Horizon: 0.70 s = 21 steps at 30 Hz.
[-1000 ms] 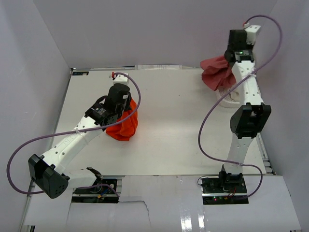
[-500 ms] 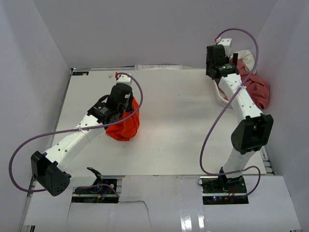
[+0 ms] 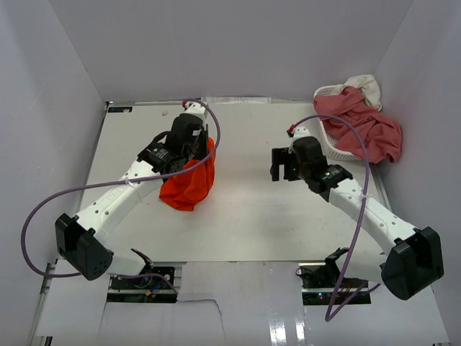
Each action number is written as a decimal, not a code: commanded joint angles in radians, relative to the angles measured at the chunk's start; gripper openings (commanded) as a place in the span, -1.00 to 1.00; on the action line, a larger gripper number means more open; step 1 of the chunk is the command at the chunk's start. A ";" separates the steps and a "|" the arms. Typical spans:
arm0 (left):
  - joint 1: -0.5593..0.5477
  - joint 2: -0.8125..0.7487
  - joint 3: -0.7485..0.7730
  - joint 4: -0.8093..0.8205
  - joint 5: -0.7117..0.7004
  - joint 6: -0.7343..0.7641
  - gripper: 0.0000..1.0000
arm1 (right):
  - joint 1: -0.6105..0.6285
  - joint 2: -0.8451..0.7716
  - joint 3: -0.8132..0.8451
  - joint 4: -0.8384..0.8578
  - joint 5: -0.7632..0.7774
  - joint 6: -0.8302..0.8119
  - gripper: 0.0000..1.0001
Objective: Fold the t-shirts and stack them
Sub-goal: Move the tshirt to the center of the board
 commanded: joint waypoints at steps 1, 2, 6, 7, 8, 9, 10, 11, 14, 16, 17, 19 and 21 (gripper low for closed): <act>-0.012 0.060 0.099 0.048 0.100 -0.036 -1.00 | 0.075 -0.025 -0.073 0.126 -0.088 0.064 0.80; -0.018 0.102 0.117 0.048 0.103 -0.045 -1.00 | 0.110 -0.027 -0.086 0.142 -0.103 0.073 0.80; -0.038 0.185 0.224 0.039 0.100 -0.064 -1.00 | 0.215 -0.022 -0.115 0.218 -0.147 0.132 0.83; -0.040 0.197 0.241 0.039 0.100 -0.068 -1.00 | 0.235 -0.025 -0.119 0.234 -0.137 0.136 0.83; -0.040 0.209 0.258 0.037 0.103 -0.073 -1.00 | 0.253 -0.027 -0.124 0.252 -0.128 0.139 0.84; -0.041 0.234 0.280 0.034 0.114 -0.077 -1.00 | 0.273 -0.030 -0.130 0.274 -0.122 0.140 0.84; -0.041 0.246 0.300 0.033 0.119 -0.079 -1.00 | 0.290 -0.028 -0.141 0.309 -0.101 0.132 0.84; -0.043 0.261 0.345 0.030 0.122 -0.079 -1.00 | 0.330 -0.030 -0.149 0.326 -0.082 0.124 0.84; -0.045 0.327 0.451 0.004 0.126 -0.084 -1.00 | 0.407 -0.030 -0.208 0.439 0.017 0.089 0.83; -0.046 0.381 0.504 -0.021 0.136 -0.088 -0.62 | 0.433 -0.010 -0.236 0.491 0.057 0.083 0.83; -0.046 0.396 0.545 -0.029 0.137 -0.088 -0.35 | 0.440 -0.004 -0.263 0.543 0.073 0.086 0.82; -0.046 0.423 0.573 -0.044 0.111 -0.090 0.63 | 0.471 0.024 -0.284 0.605 0.094 0.077 0.82; -0.046 0.421 0.585 -0.052 0.071 -0.085 0.96 | 0.500 0.059 -0.276 0.614 0.139 0.075 0.82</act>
